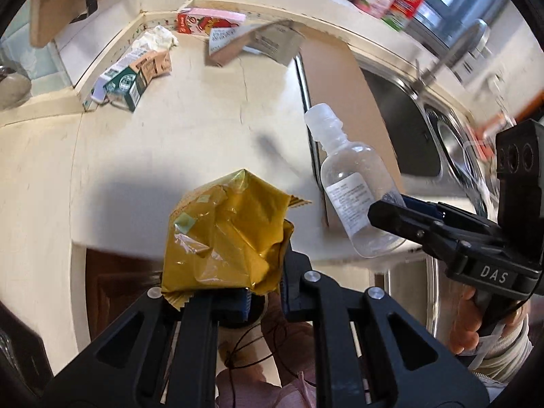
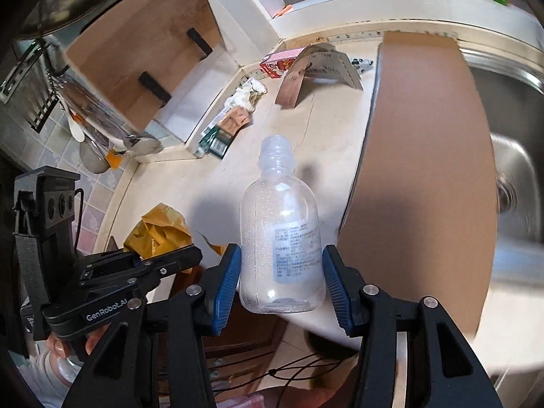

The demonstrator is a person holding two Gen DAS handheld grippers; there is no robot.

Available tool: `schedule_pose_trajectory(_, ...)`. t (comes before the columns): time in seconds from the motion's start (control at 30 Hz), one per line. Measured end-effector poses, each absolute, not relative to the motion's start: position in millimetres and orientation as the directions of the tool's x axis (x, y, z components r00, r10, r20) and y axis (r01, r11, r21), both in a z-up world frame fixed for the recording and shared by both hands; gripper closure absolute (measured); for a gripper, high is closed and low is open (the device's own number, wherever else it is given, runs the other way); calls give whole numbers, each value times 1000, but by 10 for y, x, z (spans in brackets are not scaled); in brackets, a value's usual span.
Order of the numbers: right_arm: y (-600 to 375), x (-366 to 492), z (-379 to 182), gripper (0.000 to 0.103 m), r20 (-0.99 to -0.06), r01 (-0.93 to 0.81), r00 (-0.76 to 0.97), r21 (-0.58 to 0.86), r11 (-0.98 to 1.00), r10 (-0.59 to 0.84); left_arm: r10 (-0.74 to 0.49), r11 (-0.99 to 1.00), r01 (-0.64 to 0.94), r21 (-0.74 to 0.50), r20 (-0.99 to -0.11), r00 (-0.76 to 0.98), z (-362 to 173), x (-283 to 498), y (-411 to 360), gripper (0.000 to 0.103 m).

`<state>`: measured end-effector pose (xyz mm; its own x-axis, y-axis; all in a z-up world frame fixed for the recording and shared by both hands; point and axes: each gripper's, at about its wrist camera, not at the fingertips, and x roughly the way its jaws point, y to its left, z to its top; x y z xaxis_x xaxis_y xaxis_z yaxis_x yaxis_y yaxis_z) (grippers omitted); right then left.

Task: Collect trash
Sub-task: 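Carry the yellow bag and clear bottle down over the floor bin, then open both tools over the bin, dropping bag and bottle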

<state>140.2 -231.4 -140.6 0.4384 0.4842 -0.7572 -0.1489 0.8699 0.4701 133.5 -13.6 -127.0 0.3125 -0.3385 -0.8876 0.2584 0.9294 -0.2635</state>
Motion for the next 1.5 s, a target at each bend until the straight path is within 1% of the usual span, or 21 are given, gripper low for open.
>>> schedule_pose_trajectory(0.2, -2159, 573, -1458, 54, -753, -93, 464, 482, 871, 467, -363, 909, 309, -278, -893, 265, -1367, 726, -23, 93)
schedule_pose_trajectory(0.43, -2023, -252, -1647, 54, -780, -54, 427, 483, 874, 458, -370, 898, 328, -292, -906, 207, -1512, 196, 49, 93)
schedule_pose_trajectory(0.7, -1949, -863, -1816, 54, -811, -22, 387, 467, 884, 439, -333, 904, 341, -258, -925, 184, -1760, -196, 55, 93)
schedule_pose_trajectory(0.83, -2004, -868, -2025, 54, -825, 7, 359, 469, 883, 436, -310, 907, 345, -242, -938, 157, -2017, -303, 18, 93)
schedule_pose_trajectory(1.0, -2037, -805, -2518, 54, -844, 67, 315, 476, 877, 434, -264, 922, 318, -220, -959, 100, -2551, -354, -28, 93)
schedule_pose_trajectory(1.13, -2068, -786, -3064, 54, -861, 113, 270, 473, 874, 432, -244, 938, 263, -226, -969, 36, -3146, -332, -21, 93)
schedule_pose_trajectory(1.37, -2053, -584, -4417, 53, -896, 175, 157, 438, 882, 414, -185, 960, 207, -187, -982, -30, -4434, -195, -19, 93)
schedule_pose_trajectory(1.5, -2027, -430, -5127, 53, -907, 203, 109, 421, 884, 406, -151, 966, 205, -157, -988, -44, -5020, -60, -104, 92)
